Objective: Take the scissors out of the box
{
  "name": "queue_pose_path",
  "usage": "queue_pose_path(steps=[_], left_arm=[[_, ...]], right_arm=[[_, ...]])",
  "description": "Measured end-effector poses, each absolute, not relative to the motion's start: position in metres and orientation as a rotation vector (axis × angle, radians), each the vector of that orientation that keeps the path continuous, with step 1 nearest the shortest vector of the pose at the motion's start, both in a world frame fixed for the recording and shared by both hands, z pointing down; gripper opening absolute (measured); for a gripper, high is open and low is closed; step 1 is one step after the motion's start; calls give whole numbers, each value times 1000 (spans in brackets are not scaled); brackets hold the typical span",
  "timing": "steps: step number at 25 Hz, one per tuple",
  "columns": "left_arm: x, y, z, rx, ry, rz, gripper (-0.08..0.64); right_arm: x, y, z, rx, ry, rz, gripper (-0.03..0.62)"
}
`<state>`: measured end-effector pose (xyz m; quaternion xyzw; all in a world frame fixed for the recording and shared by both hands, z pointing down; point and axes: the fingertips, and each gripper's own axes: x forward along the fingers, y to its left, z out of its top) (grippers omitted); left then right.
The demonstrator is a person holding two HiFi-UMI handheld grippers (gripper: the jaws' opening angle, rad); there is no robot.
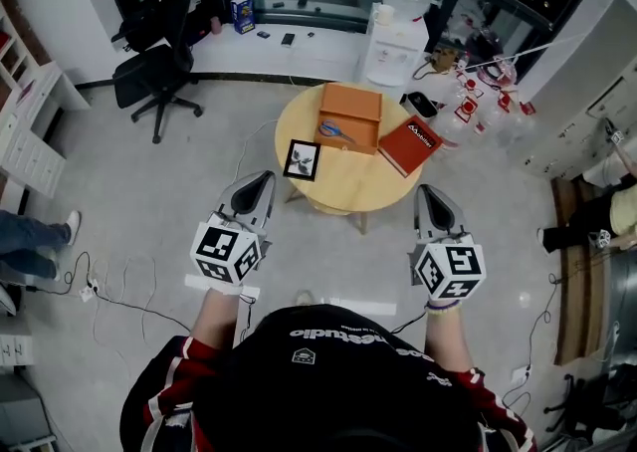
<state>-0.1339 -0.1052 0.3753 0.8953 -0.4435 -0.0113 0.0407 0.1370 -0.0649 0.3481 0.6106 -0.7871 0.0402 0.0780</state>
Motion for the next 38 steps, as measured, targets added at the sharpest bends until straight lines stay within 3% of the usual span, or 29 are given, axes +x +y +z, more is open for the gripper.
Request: queue_pose_path(steps=[23,38], left_arm=[[-155,-163,422,2685,-1304,-92,18],[-127,-232,381,2719,-1416,-83,18]], right_arm=[[95,-129,376,1695,-2337,146,31],[110,-224,360,1557,-2509,135,29]])
